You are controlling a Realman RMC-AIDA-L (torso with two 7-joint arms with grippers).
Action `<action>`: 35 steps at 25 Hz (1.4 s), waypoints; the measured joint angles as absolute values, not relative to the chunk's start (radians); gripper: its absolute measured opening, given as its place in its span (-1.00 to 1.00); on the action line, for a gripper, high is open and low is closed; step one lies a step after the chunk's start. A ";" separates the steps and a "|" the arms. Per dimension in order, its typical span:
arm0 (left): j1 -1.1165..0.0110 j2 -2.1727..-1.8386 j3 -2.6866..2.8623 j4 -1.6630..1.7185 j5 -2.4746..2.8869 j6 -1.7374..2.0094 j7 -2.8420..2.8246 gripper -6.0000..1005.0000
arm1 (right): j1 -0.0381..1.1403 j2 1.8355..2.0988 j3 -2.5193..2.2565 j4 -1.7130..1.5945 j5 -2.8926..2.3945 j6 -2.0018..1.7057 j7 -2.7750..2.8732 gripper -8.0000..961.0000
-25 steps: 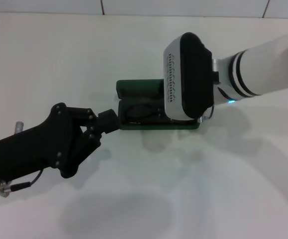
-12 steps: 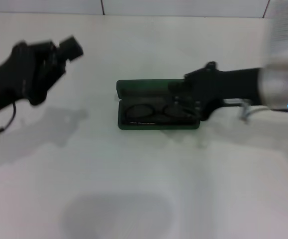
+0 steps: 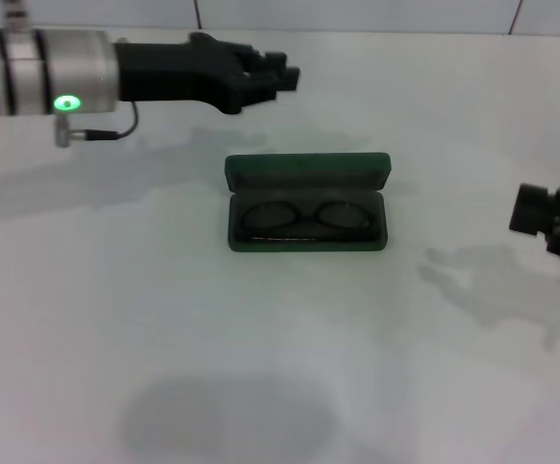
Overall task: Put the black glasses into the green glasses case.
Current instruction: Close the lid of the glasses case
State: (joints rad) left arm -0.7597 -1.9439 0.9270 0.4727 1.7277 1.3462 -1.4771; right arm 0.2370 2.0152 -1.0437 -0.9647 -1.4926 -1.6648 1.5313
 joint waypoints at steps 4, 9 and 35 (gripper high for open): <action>-0.820 -1.977 0.928 0.469 1.869 1.250 -1.509 -0.44 | 0.236 2.016 -1.038 -0.866 -1.503 -1.662 1.482 -0.54; -0.838 -1.999 0.933 0.469 1.939 1.230 -1.531 -0.44 | 0.244 2.015 -1.028 -0.807 -1.514 -1.646 1.451 -0.54; -0.820 -2.060 0.945 0.437 2.004 1.212 -1.550 -0.62 | 0.299 2.016 -1.027 -0.760 -1.564 -1.572 1.429 -0.55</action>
State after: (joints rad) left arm -0.8195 -2.0596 0.9449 0.4372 2.0035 1.2119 -1.5497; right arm 0.2986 2.0163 -1.0268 -0.7598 -1.5643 -1.5725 1.4292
